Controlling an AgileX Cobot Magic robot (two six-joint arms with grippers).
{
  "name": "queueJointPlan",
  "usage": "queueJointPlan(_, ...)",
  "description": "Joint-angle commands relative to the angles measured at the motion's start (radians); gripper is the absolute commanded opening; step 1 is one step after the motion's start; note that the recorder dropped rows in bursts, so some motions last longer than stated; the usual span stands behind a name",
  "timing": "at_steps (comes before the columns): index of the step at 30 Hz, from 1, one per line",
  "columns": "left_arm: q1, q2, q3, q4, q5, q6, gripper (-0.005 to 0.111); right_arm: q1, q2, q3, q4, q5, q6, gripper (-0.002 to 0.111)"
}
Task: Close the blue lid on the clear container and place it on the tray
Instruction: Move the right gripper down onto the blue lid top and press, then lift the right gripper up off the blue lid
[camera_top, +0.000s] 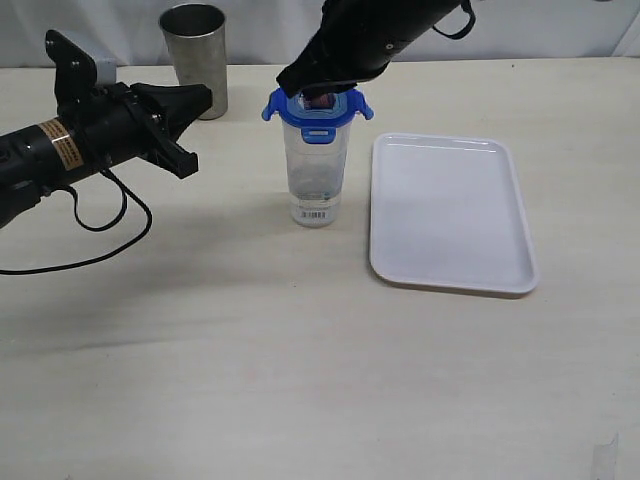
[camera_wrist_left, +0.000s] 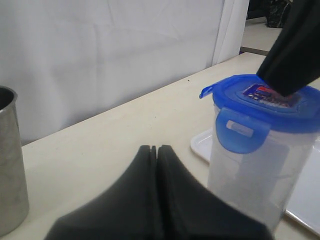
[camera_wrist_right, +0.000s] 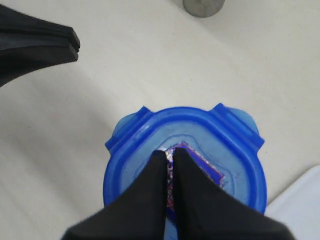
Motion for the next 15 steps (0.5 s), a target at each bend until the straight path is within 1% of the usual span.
queueJointPlan(1,0.0,0.003,-0.005,0.006,-0.015,-0.003,0.0,0.001,-0.027,0.001,-0.005,-0.048,-0.012,0.005)
queueJointPlan(3,0.0,0.003,-0.005,0.006,-0.015,-0.003,0.0,0.001,-0.029,0.001,-0.005,-0.048,-0.012,0.007)
queueJointPlan(5,0.0,0.003,-0.005,0.006,-0.015,-0.003,0.0,0.001,-0.029,0.001,-0.005,-0.048,-0.012,0.014)
queueJointPlan(7,0.0,0.003,-0.005,0.006,-0.016,-0.001,0.0,0.001,-0.029,0.001,-0.005,-0.043,-0.012,0.024)
queueJointPlan(9,0.0,0.003,-0.005,0.006,-0.016,-0.001,0.0,0.001,-0.029,0.001,-0.005,-0.026,-0.012,0.031)
queueJointPlan(10,0.0,0.003,-0.005,0.006,-0.016,-0.001,0.0,0.001,-0.029,0.001,-0.005,-0.014,-0.012,0.033)
queueJointPlan(15,0.0,0.003,-0.005,0.006,-0.016,-0.001,0.0,0.001,-0.004,0.001,-0.005,0.038,-0.012,0.033)
